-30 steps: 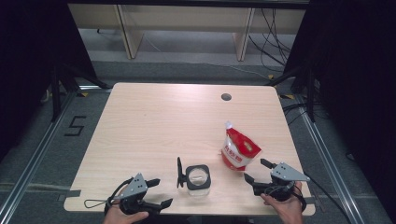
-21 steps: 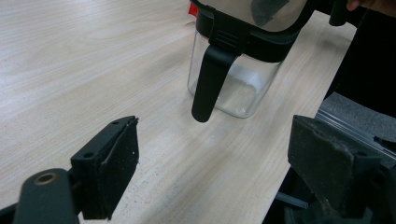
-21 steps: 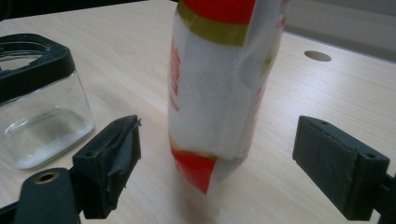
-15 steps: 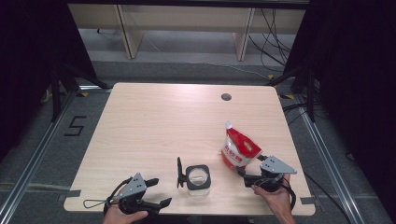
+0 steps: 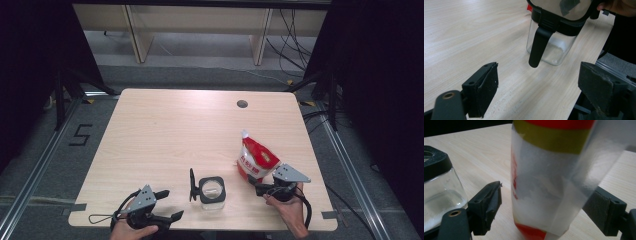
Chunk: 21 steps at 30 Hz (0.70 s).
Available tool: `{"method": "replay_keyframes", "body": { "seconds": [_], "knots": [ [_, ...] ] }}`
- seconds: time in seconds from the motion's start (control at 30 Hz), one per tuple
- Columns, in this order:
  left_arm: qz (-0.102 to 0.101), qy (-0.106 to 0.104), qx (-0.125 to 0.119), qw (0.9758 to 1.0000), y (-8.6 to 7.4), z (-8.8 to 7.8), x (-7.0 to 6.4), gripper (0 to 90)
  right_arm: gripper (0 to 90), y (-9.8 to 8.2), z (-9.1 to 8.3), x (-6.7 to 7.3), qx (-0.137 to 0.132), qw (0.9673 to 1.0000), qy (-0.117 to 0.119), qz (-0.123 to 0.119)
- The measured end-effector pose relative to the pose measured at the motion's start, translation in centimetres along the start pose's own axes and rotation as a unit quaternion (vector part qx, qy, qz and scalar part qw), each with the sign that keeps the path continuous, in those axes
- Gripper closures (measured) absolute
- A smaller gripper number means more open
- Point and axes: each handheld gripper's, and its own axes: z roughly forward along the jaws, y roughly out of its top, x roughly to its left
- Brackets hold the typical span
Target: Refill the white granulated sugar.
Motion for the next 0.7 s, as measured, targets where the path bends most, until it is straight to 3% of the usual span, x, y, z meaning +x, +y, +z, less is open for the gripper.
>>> {"method": "replay_keyframes", "body": {
  "seconds": [0.03,0.13,0.23,0.3,0.33,0.37,0.4,0.43,0.5,0.53,0.57,0.67,0.7],
  "knots": [
    [-0.002,0.0,-0.002,1.0,0.0,0.0,0.0,16.1,19.8,0.0,0.1,0.2,0.005,0.9998,0.001,0.017],
    [-0.003,0.0,-0.001,1.0,0.0,0.0,0.0,16.1,21.5,-0.1,0.2,0.7,0.013,0.9992,0.004,0.036],
    [-0.004,0.001,-0.001,1.0,0.0,0.1,-0.1,16.1,22.1,-0.2,0.7,0.5,0.004,0.9997,0.008,0.025],
    [-0.014,-0.002,-0.001,0.9999,-0.1,0.1,-0.2,16.1,22.8,-0.2,0.8,0.8,0.005,0.9993,0.007,0.038],
    [-0.01,-0.003,-0.001,0.9999,-0.1,0.1,-0.2,16.1,22.9,-0.1,0.8,0.7,0.006,0.9993,0.004,0.036],
    [-0.021,-0.002,-0.004,0.9998,-0.1,0.2,-0.3,16.1,22.9,-0.2,1.1,0.4,-0.006,0.9998,0.003,0.018],
    [-0.016,-0.002,-0.004,0.9999,-0.1,0.2,-0.2,16.1,22.9,-0.2,1.3,0.2,-0.021,0.9998,0.006,0.005],
    [-0.02,-0.002,-0.005,0.9998,-0.1,0.2,-0.3,16.1,23.0,-0.2,1.3,0.5,-0.01,0.9995,0.009,0.029],
    [-0.011,-0.003,-0.001,0.9999,0.0,0.1,-0.2,16.1,23.7,-0.2,1.4,0.6,-0.014,0.9993,0.007,0.034],
    [-0.014,-0.003,-0.002,0.9999,-0.1,0.1,-0.2,16.1,23.8,-0.2,1.7,0.1,-0.029,0.9996,0.003,0.005],
    [-0.013,-0.004,-0.001,0.9999,0.0,0.1,-0.2,16.1,23.8,-0.3,1.6,0.5,-0.017,0.9992,0.003,0.035],
    [-0.009,-0.002,0.001,1.0,0.0,0.2,-0.2,16.1,23.6,-0.3,1.9,0.5,-0.018,0.999,0.001,0.04],
    [-0.001,-0.003,0.003,1.0,0.0,0.2,-0.2,16.1,23.4,-0.4,2.0,0.2,-0.016,0.9994,0.003,0.032]
  ]
}}
